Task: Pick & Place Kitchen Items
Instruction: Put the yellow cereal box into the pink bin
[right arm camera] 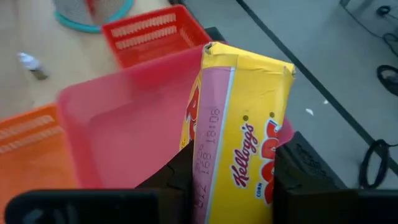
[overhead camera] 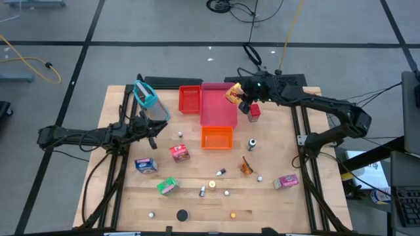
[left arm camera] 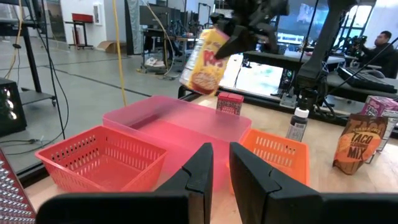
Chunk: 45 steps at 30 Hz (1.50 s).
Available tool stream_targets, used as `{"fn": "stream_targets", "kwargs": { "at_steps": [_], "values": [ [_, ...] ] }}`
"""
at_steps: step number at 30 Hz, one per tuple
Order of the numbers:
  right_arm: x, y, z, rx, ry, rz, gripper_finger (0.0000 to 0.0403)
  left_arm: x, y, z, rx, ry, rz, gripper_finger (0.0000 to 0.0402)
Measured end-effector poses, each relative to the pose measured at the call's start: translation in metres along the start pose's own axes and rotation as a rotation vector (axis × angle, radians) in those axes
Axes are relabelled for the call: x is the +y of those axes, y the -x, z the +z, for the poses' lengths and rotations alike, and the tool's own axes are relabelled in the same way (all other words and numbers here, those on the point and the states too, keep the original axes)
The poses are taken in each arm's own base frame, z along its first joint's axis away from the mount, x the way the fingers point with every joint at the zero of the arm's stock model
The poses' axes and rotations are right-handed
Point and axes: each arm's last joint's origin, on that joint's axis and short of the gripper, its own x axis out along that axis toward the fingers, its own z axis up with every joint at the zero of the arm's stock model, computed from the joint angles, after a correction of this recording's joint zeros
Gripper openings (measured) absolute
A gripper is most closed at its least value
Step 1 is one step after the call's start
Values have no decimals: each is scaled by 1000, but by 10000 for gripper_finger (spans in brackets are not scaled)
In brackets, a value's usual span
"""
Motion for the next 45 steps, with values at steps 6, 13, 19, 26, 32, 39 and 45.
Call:
{"fn": "stream_targets", "kwargs": {
  "at_steps": [6,13,19,26,32,39,45],
  "values": [
    [-17,-20,5,-14,12,-35,94,0,0,0,-2,-2,0,51],
    [-34,-42,25,-2,70,27,93,0,0,3,-27,-75,-2,51],
    [-43,-55,26,-9,183,106,93,0,0,3,-25,-77,-2,51],
    [-57,-70,16,31,182,89,93,0,0,3,-25,-94,-1,51],
    [-58,-82,8,67,191,100,93,0,0,3,-28,-95,-1,51],
    [-57,-93,2,91,205,109,95,0,0,3,-28,-95,-1,51],
    [-58,-95,7,48,207,62,130,0,0,3,-28,-95,-1,51]
  ]
}}
